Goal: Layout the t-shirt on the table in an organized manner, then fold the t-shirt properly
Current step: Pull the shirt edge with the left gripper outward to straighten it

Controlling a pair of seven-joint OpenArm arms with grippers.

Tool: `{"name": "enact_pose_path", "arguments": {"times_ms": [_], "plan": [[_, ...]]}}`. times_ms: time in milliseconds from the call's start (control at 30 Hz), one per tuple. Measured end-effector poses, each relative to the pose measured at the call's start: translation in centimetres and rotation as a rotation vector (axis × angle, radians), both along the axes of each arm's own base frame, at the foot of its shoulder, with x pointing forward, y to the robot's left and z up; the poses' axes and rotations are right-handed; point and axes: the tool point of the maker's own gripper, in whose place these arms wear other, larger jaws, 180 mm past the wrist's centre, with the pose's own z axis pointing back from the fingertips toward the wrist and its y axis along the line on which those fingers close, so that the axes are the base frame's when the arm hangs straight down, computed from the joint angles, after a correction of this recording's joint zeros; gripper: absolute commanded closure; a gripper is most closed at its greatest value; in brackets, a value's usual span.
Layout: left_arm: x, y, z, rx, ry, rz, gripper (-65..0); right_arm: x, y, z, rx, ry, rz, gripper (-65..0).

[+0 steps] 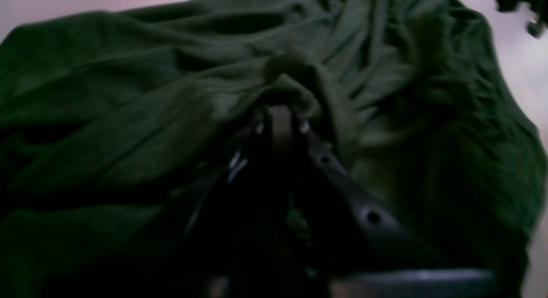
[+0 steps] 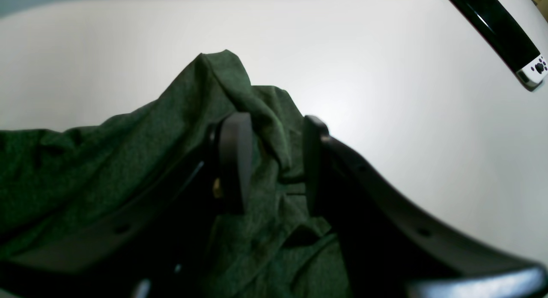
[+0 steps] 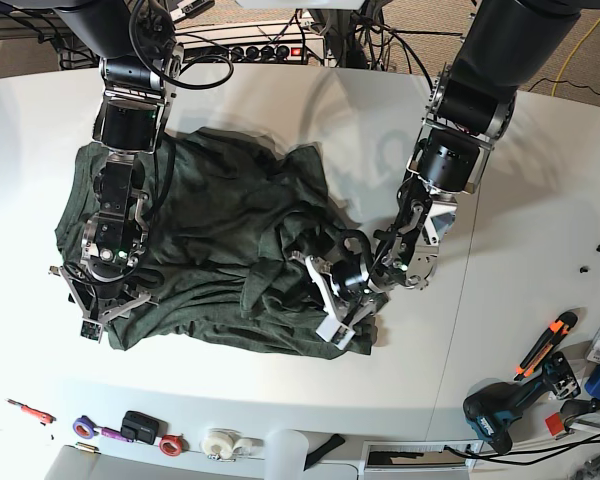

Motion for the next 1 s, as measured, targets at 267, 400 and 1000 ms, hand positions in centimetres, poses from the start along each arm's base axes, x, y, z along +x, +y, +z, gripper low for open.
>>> {"name": "enact_pose_path", "arguments": {"times_ms": [267, 400, 1000], "plan": [[-0.1, 0.8, 3.4, -0.120, -0.023, -0.048, 0.0, 0.0, 0.0, 0.0, 0.000, 0.000, 0.000, -20.4], [-0.3, 0.4, 4.4, -0.101, -0.043, -0.077, 0.0, 0.0, 0.0, 0.0, 0.000, 0.000, 0.000, -20.4], [0.0, 5.4, 3.8, -0.084, 0.036, -0.043, 0.0, 0.0, 0.0, 0.0, 0.000, 0.001, 0.000, -20.4]]}}
